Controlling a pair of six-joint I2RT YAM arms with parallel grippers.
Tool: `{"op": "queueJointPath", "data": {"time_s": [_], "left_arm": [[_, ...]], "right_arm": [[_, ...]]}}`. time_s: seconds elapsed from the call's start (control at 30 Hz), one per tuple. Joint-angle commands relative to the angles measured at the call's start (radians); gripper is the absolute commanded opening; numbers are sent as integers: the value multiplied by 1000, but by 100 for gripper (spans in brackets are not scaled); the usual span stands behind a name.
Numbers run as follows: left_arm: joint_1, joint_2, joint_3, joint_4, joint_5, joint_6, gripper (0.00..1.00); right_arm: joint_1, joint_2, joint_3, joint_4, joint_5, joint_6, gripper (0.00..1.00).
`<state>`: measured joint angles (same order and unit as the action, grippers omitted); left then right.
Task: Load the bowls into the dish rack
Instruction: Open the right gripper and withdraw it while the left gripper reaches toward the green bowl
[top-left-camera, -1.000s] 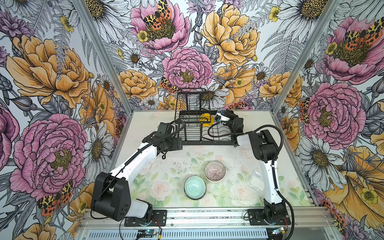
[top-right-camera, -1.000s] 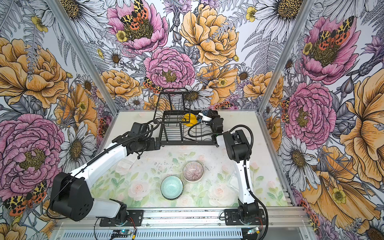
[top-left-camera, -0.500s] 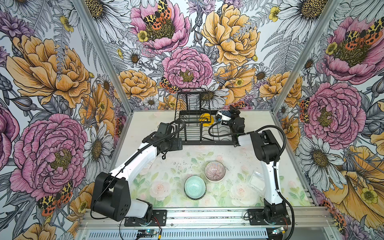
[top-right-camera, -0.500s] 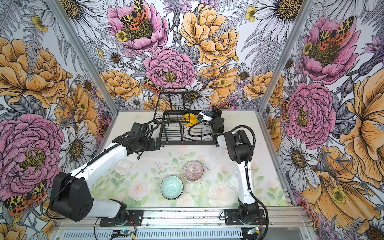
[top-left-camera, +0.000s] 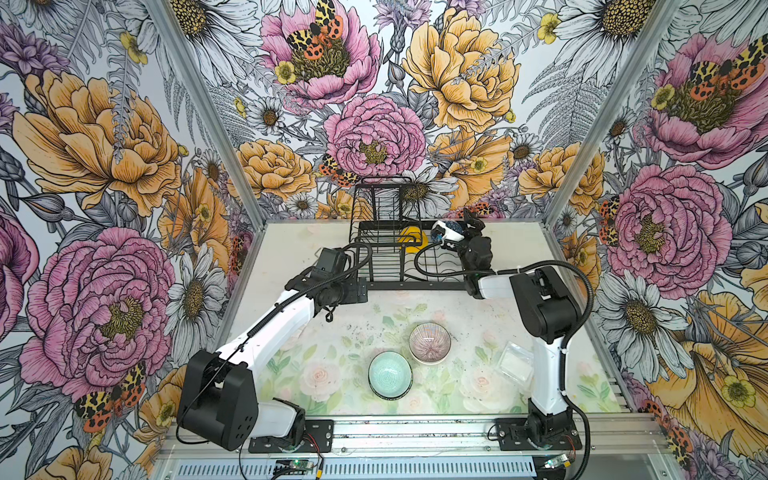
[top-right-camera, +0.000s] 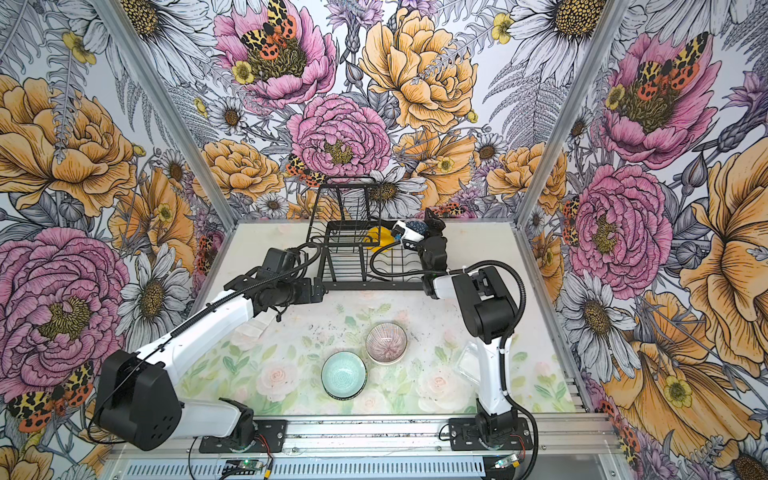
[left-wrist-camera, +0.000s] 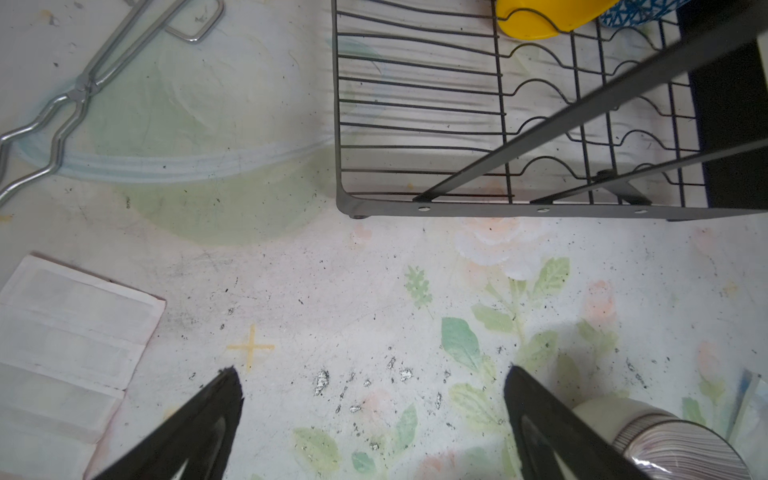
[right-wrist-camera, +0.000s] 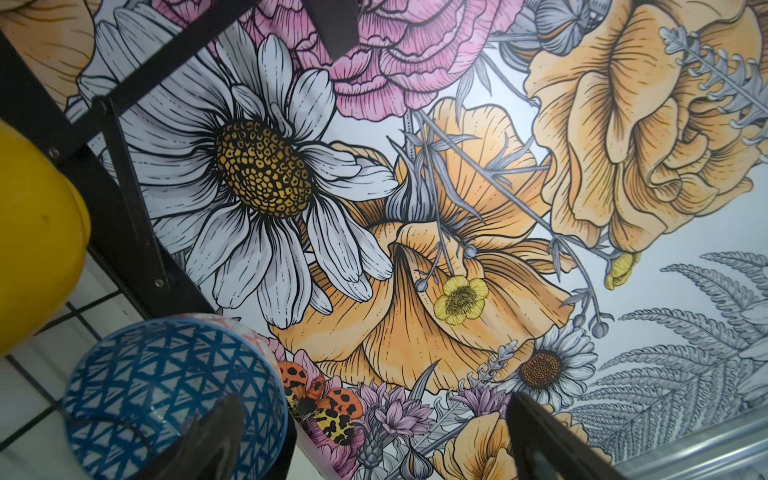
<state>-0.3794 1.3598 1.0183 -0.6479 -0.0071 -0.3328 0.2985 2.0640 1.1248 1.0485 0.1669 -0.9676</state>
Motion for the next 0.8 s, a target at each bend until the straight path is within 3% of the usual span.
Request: {"op": "queueJointPath", "data": {"time_s": [0.0,0.13,0.27,0.33,0.5,0.67,0.77], "left_arm": [[-15,-48,-20,23,-11,-3,99],[-29,-76,-36,24,-18,-6,99],[-39,-96,-53,24,-13,-14,99],[-46,-104,-59,23,-6,-17,99],[-74,-139,-82,20,2,-23,99],[-118,-199,-94,-61,-8,-59,99],[-159,-218,-78,-138,-44,-76,99]], "right_arm": [[18,-122,-65,1,74,107,99],[50,-263,-154,-97,158,207,99],[91,-451,-240,-241,232,400,100],[119,-545,-232,-416,286,535,100],[152,-696,-52,-1172,284,977,99],[295,-783,-72,-1388,302,1123,100],[318,-782,-25,-1561,260,1314,100]]}}
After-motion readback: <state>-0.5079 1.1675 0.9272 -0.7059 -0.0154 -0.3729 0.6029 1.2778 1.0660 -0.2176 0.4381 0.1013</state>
